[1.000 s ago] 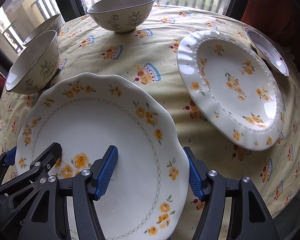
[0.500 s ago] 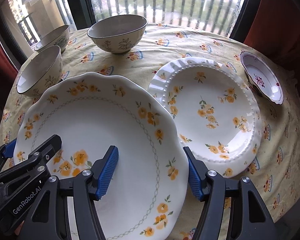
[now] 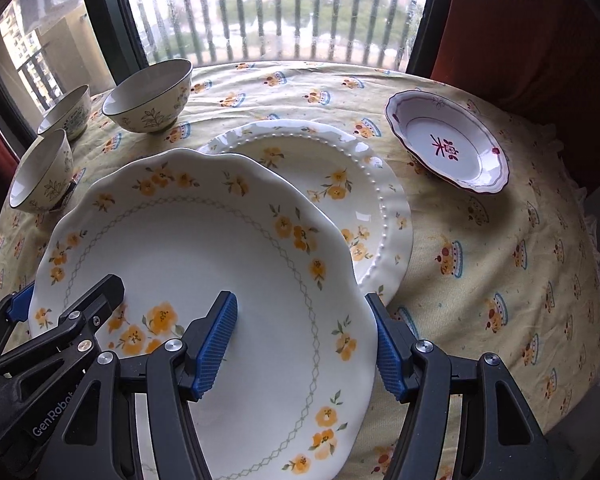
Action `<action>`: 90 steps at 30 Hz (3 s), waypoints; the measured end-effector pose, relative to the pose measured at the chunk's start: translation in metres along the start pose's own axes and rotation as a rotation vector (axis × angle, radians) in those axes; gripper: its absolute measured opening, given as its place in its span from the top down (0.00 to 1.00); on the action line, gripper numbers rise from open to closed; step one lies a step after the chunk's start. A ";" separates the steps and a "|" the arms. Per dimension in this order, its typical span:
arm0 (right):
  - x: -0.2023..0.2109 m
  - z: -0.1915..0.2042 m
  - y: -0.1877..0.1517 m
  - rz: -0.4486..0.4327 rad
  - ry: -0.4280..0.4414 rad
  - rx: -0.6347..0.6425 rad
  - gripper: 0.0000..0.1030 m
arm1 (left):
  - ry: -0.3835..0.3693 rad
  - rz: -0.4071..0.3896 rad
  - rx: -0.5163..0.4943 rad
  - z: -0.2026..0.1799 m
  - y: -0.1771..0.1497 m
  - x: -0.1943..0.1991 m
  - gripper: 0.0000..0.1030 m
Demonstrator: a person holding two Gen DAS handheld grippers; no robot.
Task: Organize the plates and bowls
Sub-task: 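Carry the flower plate beside the beaded-rim plate, lower it, open both grippers, then close both grippers on the rim of the white beaded-rim plate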
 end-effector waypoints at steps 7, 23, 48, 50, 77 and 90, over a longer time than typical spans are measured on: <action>-0.009 -0.051 -0.009 -0.009 -0.027 -0.002 0.35 | -0.023 -0.017 0.000 -0.047 -0.007 -0.012 0.31; -0.038 -0.156 -0.030 0.038 -0.090 -0.102 0.35 | -0.074 0.069 -0.129 -0.148 -0.029 -0.049 0.31; -0.088 -0.217 -0.045 0.158 -0.112 -0.192 0.35 | -0.088 0.203 -0.197 -0.197 -0.041 -0.102 0.30; -0.091 -0.217 -0.045 0.163 -0.108 -0.202 0.35 | -0.080 0.190 -0.205 -0.199 -0.040 -0.103 0.30; -0.026 -0.175 -0.025 0.020 -0.057 -0.182 0.16 | -0.137 0.135 -0.261 -0.179 -0.022 -0.042 0.07; 0.010 -0.102 -0.003 -0.003 -0.079 -0.216 0.16 | -0.124 0.099 -0.295 -0.103 0.007 -0.012 0.07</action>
Point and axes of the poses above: each gripper's, at about its wrist camera, not at the fingertips, and x roughly against the way its jaws point, z to its left, y to its top, the point moved 2 cm from there along -x, roughly the way its jaws point, and after that the axes turned 13 degrees about -y, right-handed, at the moved point
